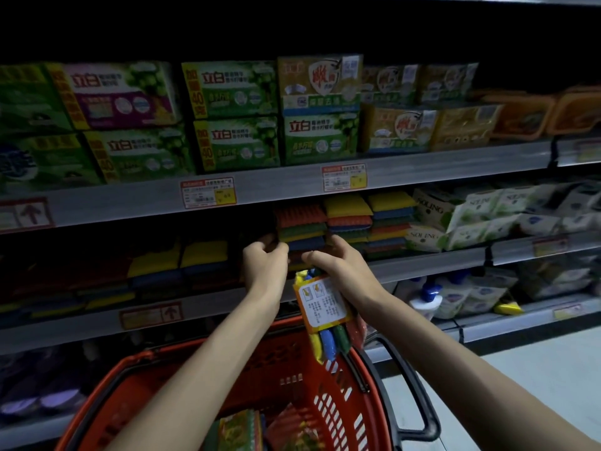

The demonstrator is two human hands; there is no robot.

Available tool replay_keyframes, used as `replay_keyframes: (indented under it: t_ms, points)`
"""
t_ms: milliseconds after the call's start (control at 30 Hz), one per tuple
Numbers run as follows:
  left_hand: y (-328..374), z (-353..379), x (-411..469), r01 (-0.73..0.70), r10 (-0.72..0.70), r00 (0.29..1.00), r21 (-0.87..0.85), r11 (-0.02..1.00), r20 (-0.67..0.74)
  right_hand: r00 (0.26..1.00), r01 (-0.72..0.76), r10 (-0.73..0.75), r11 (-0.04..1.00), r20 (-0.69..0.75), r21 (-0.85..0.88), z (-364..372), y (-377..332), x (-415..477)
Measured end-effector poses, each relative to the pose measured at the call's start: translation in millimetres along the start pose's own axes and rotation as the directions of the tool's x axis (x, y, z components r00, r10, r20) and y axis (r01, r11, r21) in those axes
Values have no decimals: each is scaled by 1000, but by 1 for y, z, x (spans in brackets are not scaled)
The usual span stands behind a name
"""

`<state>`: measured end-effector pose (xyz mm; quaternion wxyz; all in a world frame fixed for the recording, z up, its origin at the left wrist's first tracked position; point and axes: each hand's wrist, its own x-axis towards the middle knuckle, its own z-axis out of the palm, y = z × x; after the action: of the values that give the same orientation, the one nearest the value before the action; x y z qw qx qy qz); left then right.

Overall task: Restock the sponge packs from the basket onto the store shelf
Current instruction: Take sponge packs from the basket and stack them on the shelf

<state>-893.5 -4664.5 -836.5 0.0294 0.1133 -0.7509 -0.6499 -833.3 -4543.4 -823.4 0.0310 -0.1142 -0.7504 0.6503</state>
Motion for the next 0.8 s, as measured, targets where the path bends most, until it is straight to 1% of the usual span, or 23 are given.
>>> replay_keyframes:
  t_ms: [200,300,400,467,533,667,800]
  points:
    - [-4,-2,1,19,-19,1000,-10,1000,-14,1000,-14,13,999,-22,-44,0,2,-1]
    - [-7,-4,2,30,-31,998,-7,1000,-52,1000,-15,14,998,-15,-60,-3,2,-4]
    - [-11,-7,4,24,-28,996,-51,998,-89,999,-21,19,997,-32,-75,-6,4,-4]
    - [-13,-7,1,35,-42,996,-82,996,-85,998,-31,25,993,-55,-118,-10,6,-3]
    - [-14,-5,-2,83,-90,995,-128,988,-49,997,-47,37,986,-64,-163,-14,8,-4]
    - [-11,3,-10,285,-269,958,-260,923,96,994,-85,69,975,-79,-208,-22,10,-4]
    - [-6,12,-15,358,-328,934,-337,871,144,986,-141,117,963,-119,-230,-26,14,-3]
